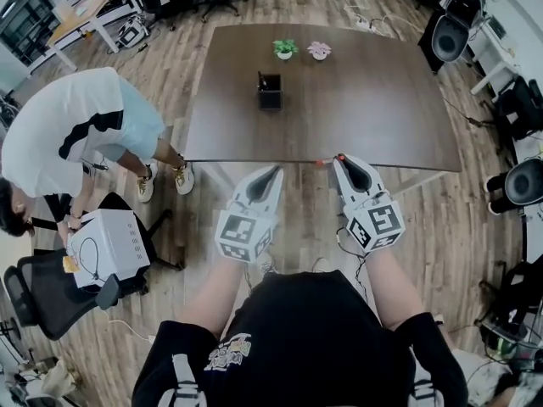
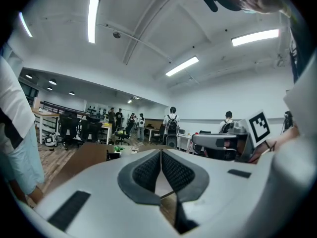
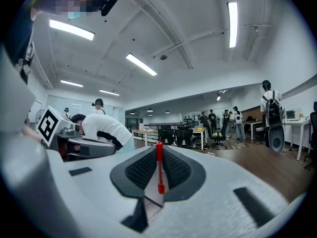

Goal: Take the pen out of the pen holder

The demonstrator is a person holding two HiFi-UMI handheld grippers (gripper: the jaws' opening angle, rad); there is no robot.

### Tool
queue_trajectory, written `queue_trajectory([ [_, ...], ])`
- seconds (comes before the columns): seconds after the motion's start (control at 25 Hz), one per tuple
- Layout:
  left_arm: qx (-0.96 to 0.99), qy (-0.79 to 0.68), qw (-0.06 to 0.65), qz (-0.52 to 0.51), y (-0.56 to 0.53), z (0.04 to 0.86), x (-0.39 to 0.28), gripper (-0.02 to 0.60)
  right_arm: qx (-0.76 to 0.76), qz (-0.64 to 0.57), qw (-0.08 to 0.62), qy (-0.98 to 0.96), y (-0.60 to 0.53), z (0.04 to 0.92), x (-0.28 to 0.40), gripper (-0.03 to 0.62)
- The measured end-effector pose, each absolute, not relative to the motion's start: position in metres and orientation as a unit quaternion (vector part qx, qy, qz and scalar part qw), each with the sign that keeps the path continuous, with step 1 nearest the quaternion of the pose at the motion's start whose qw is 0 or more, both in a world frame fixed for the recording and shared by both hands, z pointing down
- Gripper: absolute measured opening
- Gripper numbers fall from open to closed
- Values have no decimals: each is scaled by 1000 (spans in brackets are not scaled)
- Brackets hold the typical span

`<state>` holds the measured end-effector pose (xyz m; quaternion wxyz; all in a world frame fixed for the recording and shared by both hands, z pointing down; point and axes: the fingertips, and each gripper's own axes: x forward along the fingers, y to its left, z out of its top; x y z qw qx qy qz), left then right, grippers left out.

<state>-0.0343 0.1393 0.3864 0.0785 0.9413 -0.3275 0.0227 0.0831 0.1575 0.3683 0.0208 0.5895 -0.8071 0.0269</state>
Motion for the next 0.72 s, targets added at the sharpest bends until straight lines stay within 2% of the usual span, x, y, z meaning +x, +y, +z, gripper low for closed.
queue_trajectory([
  [0.28, 929, -363, 70, 27, 170, 382, -6, 9, 556, 34, 3, -830, 178, 365, 110, 40],
  [0.72, 910, -408, 67, 24, 199, 376, -1, 9, 515, 36, -7, -857, 199, 361, 115, 40],
])
